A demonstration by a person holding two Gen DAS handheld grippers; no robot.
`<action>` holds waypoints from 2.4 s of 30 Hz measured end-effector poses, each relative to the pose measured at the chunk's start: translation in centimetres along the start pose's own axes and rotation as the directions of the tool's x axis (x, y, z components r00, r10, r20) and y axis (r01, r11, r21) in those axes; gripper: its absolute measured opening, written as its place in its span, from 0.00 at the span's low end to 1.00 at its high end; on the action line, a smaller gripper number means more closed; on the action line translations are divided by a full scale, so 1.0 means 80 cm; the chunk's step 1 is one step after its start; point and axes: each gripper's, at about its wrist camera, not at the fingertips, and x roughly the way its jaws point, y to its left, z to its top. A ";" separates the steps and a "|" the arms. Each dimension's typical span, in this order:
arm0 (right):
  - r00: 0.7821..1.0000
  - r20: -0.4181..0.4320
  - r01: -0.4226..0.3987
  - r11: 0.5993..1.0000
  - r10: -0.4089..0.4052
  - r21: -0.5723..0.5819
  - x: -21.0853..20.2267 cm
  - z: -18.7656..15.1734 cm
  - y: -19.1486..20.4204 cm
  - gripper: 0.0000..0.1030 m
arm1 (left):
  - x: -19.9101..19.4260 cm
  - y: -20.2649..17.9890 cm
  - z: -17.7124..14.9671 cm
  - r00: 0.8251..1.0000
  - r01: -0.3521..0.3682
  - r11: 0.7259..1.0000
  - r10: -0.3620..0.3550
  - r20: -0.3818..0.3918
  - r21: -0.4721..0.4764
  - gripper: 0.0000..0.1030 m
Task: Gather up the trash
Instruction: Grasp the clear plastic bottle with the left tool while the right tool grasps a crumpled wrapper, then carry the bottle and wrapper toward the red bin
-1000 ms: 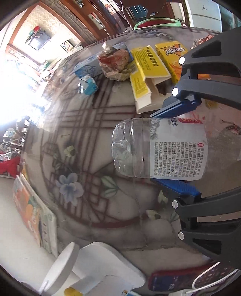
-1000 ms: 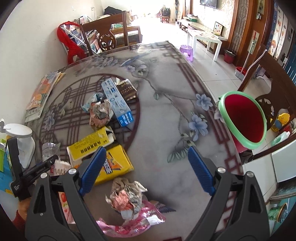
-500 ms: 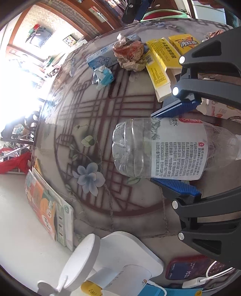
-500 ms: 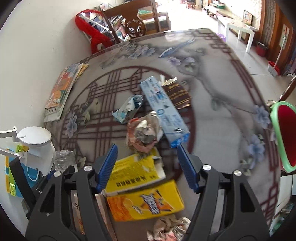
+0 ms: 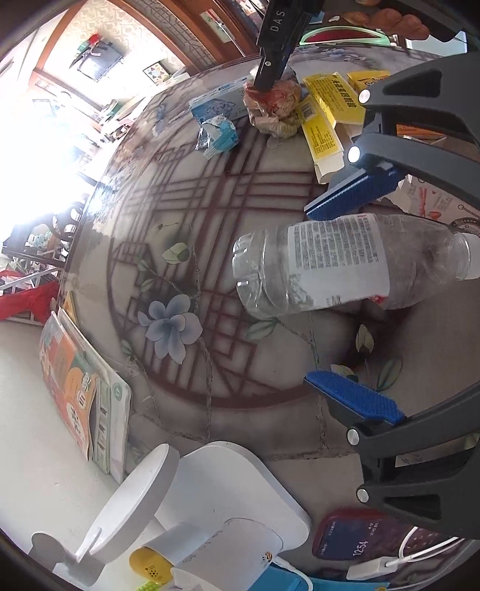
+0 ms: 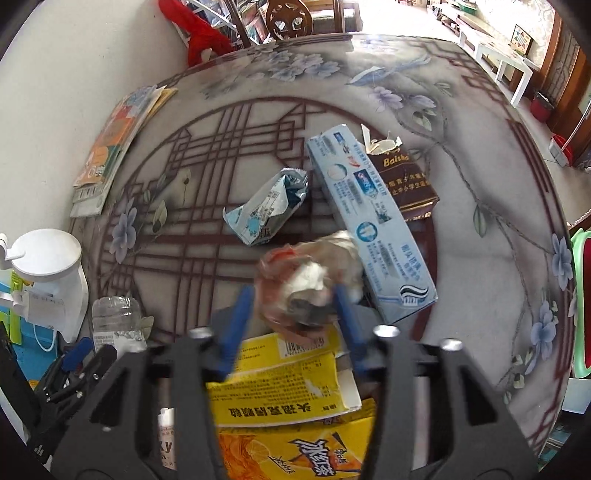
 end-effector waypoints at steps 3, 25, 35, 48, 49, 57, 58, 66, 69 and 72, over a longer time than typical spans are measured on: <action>0.999 0.032 -0.022 1.000 0.023 -0.014 -0.016 -0.005 0.003 0.26 | -0.002 -0.003 -0.001 1.000 0.021 1.000 -0.021 -0.001 0.006 0.77; 0.974 0.227 -0.006 1.000 0.001 0.022 -0.144 -0.085 -0.011 0.26 | -0.026 -0.044 0.005 0.998 0.027 0.997 -0.031 0.060 0.072 0.51; 0.938 0.321 0.111 0.990 -0.133 0.087 -0.199 -0.117 -0.037 0.26 | -0.089 -0.110 -0.002 0.978 0.050 0.970 -0.096 0.184 0.239 0.50; 0.879 0.419 0.216 0.973 -0.227 0.074 -0.252 -0.128 -0.048 0.26 | -0.137 -0.169 -0.004 0.948 0.092 0.940 -0.184 0.258 0.330 0.49; 0.877 0.423 0.217 0.973 -0.229 0.075 -0.254 -0.128 -0.048 0.26 | -0.141 -0.172 -0.004 0.946 0.097 0.939 -0.190 0.263 0.329 0.49; 0.857 0.449 0.239 0.967 -0.253 0.087 -0.270 -0.126 -0.058 0.26 | -0.162 -0.184 0.007 0.929 0.096 0.937 -0.206 0.309 0.335 0.49; 0.856 0.450 0.240 0.967 -0.254 0.088 -0.271 -0.125 -0.059 0.26 | -0.163 -0.186 0.007 0.927 0.099 0.937 -0.209 0.311 0.336 0.49; 0.849 0.453 0.253 0.962 -0.272 0.102 -0.277 -0.122 -0.066 0.26 | -0.157 -0.210 -0.001 0.926 0.120 0.919 -0.240 0.291 0.376 0.49; 0.847 0.451 0.257 0.959 -0.282 0.117 -0.278 -0.122 -0.074 0.26 | -0.153 -0.221 -0.005 0.928 0.133 0.910 -0.253 0.273 0.392 0.49; 0.847 0.446 0.258 0.957 -0.288 0.129 -0.279 -0.123 -0.083 0.26 | -0.150 -0.234 -0.008 0.928 0.140 0.902 -0.264 0.263 0.409 0.49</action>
